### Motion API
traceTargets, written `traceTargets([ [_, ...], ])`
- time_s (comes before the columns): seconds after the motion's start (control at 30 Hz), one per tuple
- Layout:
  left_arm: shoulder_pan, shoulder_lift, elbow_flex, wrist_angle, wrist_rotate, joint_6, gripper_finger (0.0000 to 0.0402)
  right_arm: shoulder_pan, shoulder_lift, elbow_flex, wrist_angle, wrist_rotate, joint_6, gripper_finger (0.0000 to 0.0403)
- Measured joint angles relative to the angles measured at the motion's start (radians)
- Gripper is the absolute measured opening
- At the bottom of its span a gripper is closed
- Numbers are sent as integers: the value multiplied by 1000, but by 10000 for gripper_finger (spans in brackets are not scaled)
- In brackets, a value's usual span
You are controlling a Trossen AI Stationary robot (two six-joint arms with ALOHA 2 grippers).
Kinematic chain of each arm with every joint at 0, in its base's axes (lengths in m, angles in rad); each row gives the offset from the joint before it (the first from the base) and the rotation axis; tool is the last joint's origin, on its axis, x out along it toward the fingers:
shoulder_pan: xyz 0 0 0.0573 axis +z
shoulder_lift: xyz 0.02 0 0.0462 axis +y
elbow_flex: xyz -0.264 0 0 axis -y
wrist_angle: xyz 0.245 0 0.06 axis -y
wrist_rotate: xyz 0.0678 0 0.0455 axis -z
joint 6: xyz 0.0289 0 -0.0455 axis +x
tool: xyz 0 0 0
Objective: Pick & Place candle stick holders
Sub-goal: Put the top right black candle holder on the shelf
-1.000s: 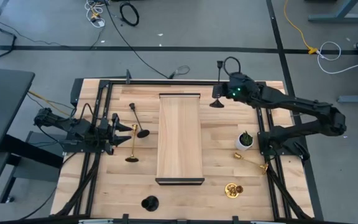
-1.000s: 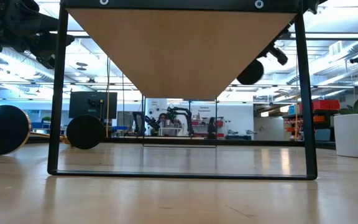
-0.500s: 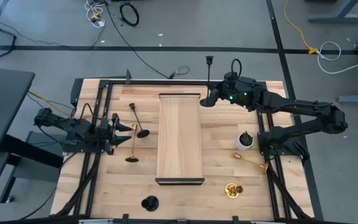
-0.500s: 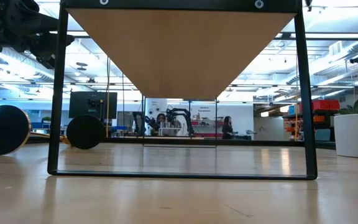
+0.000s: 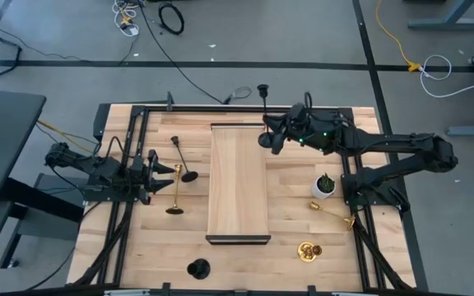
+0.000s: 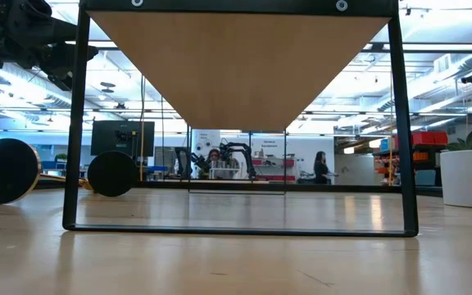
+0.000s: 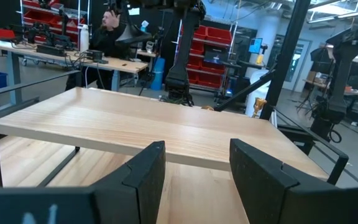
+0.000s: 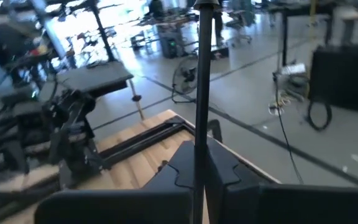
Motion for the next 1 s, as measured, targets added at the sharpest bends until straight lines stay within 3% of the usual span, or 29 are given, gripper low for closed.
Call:
traceTargets([
  [0.4,0,0,0,-1,0,0,181,81,99,-22,202,-105,-204,2],
  [0.7,0,0,0,-2,0,0,181,102,95,-298,684,-121,-222,2],
  [1.0,0,0,0,-3,0,2,181,84,98,-420,844,-103,-225,2],
])
